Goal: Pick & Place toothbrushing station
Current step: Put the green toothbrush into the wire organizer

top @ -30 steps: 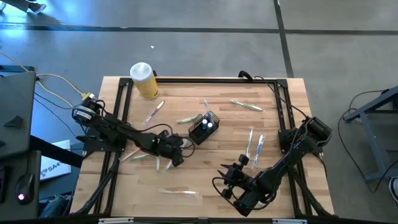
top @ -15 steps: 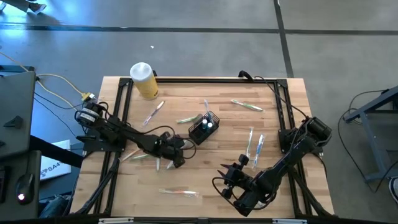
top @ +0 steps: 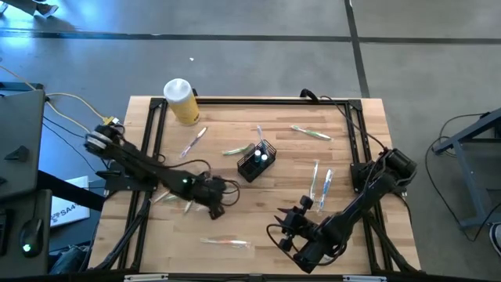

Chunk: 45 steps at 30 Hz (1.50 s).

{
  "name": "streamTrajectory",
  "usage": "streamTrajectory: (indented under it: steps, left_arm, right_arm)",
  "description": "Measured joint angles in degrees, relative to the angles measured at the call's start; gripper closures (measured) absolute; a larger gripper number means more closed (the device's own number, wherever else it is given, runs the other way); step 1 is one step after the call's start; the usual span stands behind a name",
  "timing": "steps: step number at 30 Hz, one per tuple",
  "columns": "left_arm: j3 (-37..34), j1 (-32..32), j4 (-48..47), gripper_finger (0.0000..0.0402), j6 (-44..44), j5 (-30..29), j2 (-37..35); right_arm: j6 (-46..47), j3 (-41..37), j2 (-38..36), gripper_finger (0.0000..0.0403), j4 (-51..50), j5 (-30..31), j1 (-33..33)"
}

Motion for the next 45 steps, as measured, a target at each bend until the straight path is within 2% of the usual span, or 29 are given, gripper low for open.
streamTrajectory:
  steps: [6, 9, 12, 18, 21, 24, 28, 36, 40, 45]
  left_arm:
    - [0.12, -6.88, 0.92, 0.04, 0.78, -10.68, -12.13]
    - [0.17, -11.3, 5.36, 0.04, 6.14, -17.97, -17.25]
    - [0.21, -15.26, 13.09, 0.04, 13.83, -22.93, -19.24]
    - [0.23, -18.99, 31.94, 0.0401, 30.09, -24.93, -15.49]
    - [0.22, -18.76, 42.41, 0.0401, 38.4, -20.8, -10.92]
    - [0.26, -17.74, 51.86, 0.0401, 44.37, -16.02, -5.99]
    - [0.19, -16.61, 57.44, 0.0401, 47.65, -10.44, -2.99]
    - [0.23, -15.66, 57.47, 0.0401, 48.31, -9.12, -2.72]
    - [0.23, -15.7, 56.98, 0.0401, 48.4, -8.93, -2.7]
    - [0.23, -15.72, 55.79, 0.0402, 48.4, -8.56, -2.72]
  right_arm:
    - [0.15, -0.04, 0.89, 0.0294, 0.17, 0.8, -0.26]
    - [0.29, -0.04, 0.89, 0.0294, 0.96, 2.12, -0.54]
    - [-0.21, -0.04, 0.89, 0.0294, 3.45, 6.23, 0.36]
    - [-12.88, 0.0, 0.89, 0.0294, 16.25, 15.33, 3.32]
    - [-23.42, 0.02, 0.89, 0.0294, 25.39, 16.75, 3.95]
    - [-34.6, 0.02, 0.89, 0.0294, 35.61, 13.29, 3.66]
    - [-44.52, 0.04, 0.89, 0.0294, 44.9, 3.58, 2.14]
    - [-52.46, 0.02, 0.89, 0.0294, 53.32, -7.0, -2.78]
    - [-57.13, 0.03, 0.89, 0.0294, 59.05, -14.43, -5.11]
    - [-58.75, 0.04, 0.89, 0.0294, 62.87, -21.5, -7.0]
